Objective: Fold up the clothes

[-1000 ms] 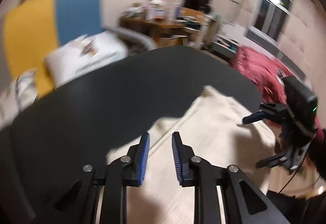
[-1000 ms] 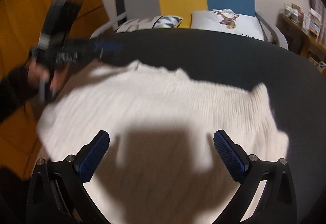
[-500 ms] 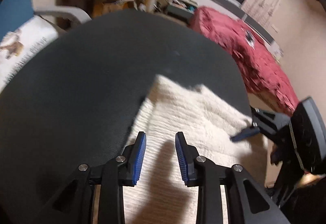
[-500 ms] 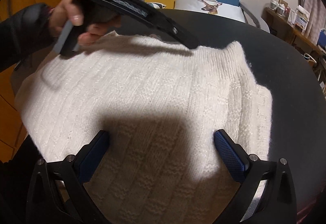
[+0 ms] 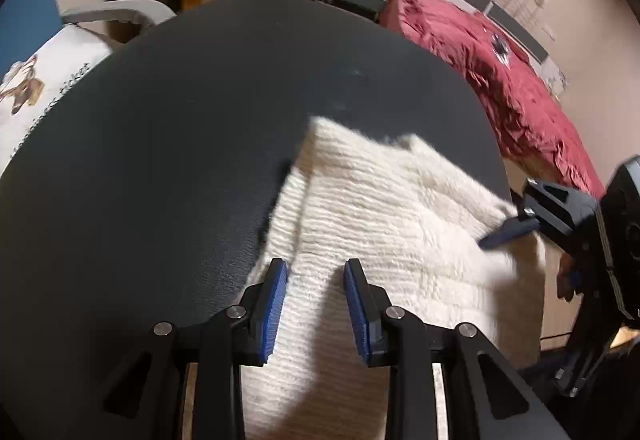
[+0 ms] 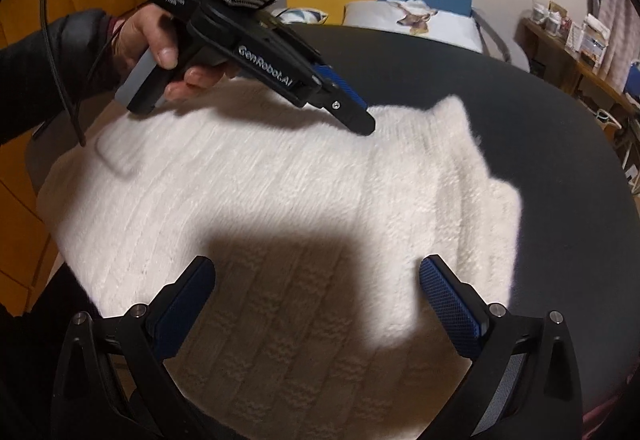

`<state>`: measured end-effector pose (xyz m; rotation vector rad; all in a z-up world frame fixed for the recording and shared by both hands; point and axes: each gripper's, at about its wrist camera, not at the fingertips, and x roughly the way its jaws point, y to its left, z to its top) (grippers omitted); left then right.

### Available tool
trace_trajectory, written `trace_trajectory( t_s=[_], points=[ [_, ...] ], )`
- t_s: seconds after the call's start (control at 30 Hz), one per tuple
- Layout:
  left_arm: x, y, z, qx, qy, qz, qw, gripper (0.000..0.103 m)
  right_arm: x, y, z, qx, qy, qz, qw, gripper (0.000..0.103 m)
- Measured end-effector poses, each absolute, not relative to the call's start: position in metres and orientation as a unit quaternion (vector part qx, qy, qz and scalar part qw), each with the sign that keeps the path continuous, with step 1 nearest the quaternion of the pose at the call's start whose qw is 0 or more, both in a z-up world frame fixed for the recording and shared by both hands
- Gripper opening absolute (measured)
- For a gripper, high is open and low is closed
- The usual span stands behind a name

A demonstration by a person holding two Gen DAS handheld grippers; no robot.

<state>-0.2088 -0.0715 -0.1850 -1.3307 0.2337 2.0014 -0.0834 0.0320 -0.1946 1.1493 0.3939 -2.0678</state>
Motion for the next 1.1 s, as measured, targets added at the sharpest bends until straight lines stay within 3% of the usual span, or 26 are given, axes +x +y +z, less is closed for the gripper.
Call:
trace_trajectory(
  t_s=[0.03,0.07,0.1,0.3,0.43,0.57,0.8,0.97,1.1],
  points=[
    [-0.209,-0.069,-0.184,-0.509,0.099,0.779,0.354,0.027,-0.085,0.030,-0.197,0.449,0.156,-0.804,0.357,0.103],
    [-0.208,-0.068,-0.182,-0.500,0.105,0.785,0.351,0.010,-0.087,0.029,-0.198,0.450,0.158,-0.805,0.353,0.103],
    [-0.207,-0.068,-0.179,-0.487,0.107,0.794,0.347,0.005,-0.086,0.029,-0.196,0.448,0.156,-0.806,0.353,0.103],
    [-0.211,-0.077,-0.163,-0.416,0.063,0.862,0.285,0.004,-0.101,0.035,-0.194,0.456,0.142,-0.818,0.319,0.103],
    [-0.219,-0.062,-0.190,-0.446,0.086,0.854,0.254,0.005,-0.106,0.039,-0.203,0.460,0.118,-0.827,0.300,0.103],
    [-0.221,-0.064,-0.181,-0.446,0.076,0.858,0.245,0.008,-0.106,0.042,-0.204,0.461,0.113,-0.828,0.299,0.103],
    [-0.187,-0.097,-0.138,-0.395,0.047,0.892,0.215,0.012,-0.119,0.039,-0.169,0.419,0.121,-0.799,0.415,0.103],
    [-0.165,-0.103,-0.169,-0.436,0.066,0.873,0.207,0.012,-0.179,0.044,-0.195,0.466,0.080,-0.785,0.401,0.103],
    [-0.164,-0.120,-0.163,-0.431,0.021,0.880,0.199,0.012,-0.196,0.057,-0.210,0.490,0.055,-0.787,0.369,0.103]
  ],
)
